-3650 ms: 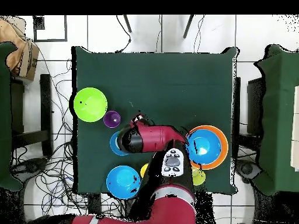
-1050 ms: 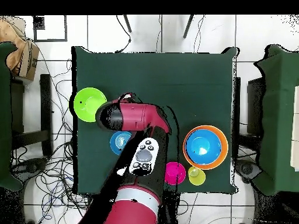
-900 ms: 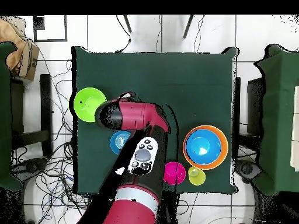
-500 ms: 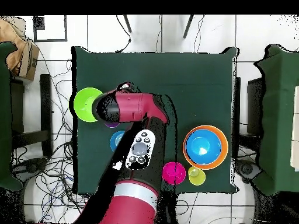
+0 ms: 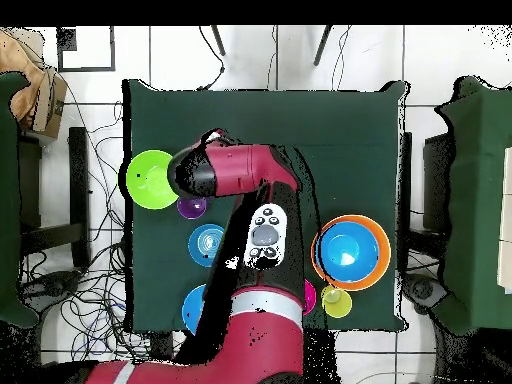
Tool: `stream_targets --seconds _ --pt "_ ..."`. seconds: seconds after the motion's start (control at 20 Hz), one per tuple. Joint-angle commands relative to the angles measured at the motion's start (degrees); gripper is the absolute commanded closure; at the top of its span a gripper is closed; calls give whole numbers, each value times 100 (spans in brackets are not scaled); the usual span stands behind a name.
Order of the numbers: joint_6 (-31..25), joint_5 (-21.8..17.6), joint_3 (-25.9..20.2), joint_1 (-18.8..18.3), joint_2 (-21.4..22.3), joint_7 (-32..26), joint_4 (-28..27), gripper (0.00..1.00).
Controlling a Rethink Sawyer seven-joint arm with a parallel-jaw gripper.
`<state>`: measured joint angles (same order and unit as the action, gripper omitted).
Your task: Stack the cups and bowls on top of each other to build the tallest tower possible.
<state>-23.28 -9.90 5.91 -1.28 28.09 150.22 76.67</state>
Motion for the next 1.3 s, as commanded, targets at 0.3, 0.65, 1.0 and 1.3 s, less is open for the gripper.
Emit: stream_targets --seconds 0.3,0.65,1.0,1.3 --pt "-347 -854 -1281 -324 -33 -1884 -42 0" --pt "-676 -358 -823 -83 47 -346 438 0" --pt "-145 -232 -492 -96 -398 123 656 0" --pt "1 -43 285 393 -812 875 665 0"
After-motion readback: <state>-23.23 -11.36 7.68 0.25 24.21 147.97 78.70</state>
